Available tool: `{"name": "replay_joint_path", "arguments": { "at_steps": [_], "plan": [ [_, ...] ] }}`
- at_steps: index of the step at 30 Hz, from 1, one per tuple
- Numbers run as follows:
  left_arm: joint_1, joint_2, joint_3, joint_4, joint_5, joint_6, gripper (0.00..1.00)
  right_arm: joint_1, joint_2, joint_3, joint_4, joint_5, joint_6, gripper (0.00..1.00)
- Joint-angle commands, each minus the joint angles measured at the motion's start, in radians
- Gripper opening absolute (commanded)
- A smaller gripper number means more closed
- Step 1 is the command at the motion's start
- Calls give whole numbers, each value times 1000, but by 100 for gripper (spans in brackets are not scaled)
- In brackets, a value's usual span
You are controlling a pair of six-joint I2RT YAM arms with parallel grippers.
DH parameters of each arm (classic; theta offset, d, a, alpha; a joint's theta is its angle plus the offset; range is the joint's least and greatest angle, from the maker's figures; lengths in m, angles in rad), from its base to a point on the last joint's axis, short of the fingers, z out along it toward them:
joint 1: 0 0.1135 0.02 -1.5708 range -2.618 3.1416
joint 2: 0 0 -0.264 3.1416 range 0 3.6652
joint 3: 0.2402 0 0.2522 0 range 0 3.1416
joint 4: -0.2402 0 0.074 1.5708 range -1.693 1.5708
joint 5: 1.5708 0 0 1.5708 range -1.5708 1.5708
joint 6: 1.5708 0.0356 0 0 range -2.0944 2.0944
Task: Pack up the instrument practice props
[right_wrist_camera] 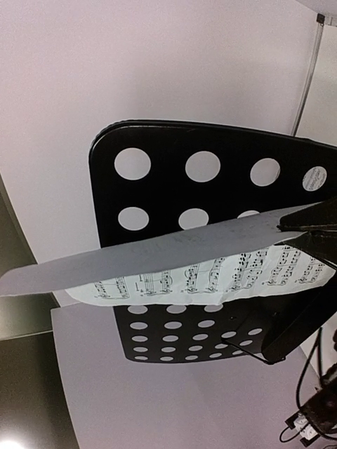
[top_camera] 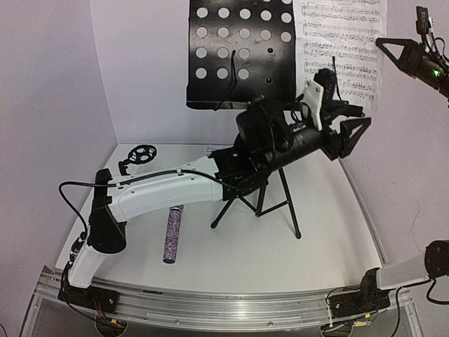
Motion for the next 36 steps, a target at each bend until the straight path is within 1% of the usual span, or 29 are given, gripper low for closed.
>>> {"name": "replay_joint_path", "arguments": {
  "at_steps": [1,2,5,9,14,17,21,24,27,31,33,36],
  "plan": [
    [-32,-84,-51,76,-279,255,68,0,-23,-23,36,-10,-2,0],
    [-40,-92,-62,81,-301,263,68,0,-26,-26,37,-11,-2,0],
    [-49,-119,-113,93,-287,265,68,0,-31,-37,36,-10,2,0],
    [-51,-129,-120,98,-292,281,68,0,-53,-88,35,30,0,0],
    [-55,-174,-162,99,-182,265,67,0,-45,-118,36,39,-5,0],
    [-59,-161,-130,95,-179,272,67,0,-22,-112,37,26,15,0],
    [-56,-108,-41,87,-214,285,70,0,-14,-93,47,22,37,0],
    [-52,-67,5,85,-220,278,70,0,-1,-21,46,101,19,0],
    [-49,-48,24,85,-229,278,70,0,2,35,44,268,-12,0],
    [-46,-81,-35,113,-232,291,70,0,-38,46,48,527,-62,0],
    [-43,-100,-69,128,-229,300,70,0,-53,59,50,604,-89,0],
    [-39,-113,-92,133,-229,306,70,0,-61,97,52,676,-109,0]
  ]
}}
